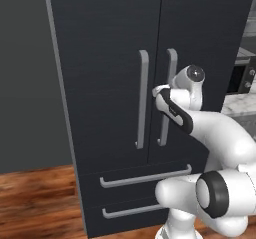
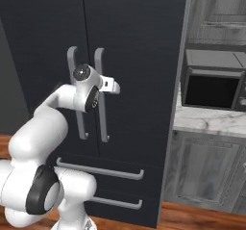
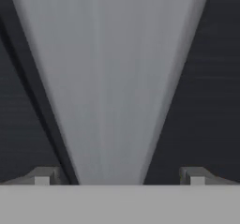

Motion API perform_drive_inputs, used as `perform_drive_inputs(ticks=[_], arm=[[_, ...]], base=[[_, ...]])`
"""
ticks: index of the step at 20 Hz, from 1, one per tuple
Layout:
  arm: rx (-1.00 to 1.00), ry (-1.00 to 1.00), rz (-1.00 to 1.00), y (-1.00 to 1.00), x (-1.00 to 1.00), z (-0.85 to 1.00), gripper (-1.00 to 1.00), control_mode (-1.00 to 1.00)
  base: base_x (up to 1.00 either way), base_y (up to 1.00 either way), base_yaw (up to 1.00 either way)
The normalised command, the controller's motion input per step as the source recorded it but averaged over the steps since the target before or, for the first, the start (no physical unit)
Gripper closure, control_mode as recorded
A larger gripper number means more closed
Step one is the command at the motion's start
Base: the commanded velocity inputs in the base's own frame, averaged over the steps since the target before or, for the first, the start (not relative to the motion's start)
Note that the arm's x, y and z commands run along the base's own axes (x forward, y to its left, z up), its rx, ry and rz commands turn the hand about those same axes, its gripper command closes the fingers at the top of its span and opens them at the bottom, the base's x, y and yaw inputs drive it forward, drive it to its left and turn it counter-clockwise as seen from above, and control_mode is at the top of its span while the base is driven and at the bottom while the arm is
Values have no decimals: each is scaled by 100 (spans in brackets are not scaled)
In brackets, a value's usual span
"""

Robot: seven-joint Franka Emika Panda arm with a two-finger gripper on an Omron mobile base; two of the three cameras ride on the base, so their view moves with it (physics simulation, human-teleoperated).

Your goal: Retrieve a lemon from the fridge and place it on the cutting board with the fish.

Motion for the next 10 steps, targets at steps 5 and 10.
perform_drive_inputs(ticks=[5,10], arm=[[2,-24,0,0,39,-2,-100,-100],[2,-11,0,0,36,-1,100,-100]], base=[[0,0,0],[0,0,0]])
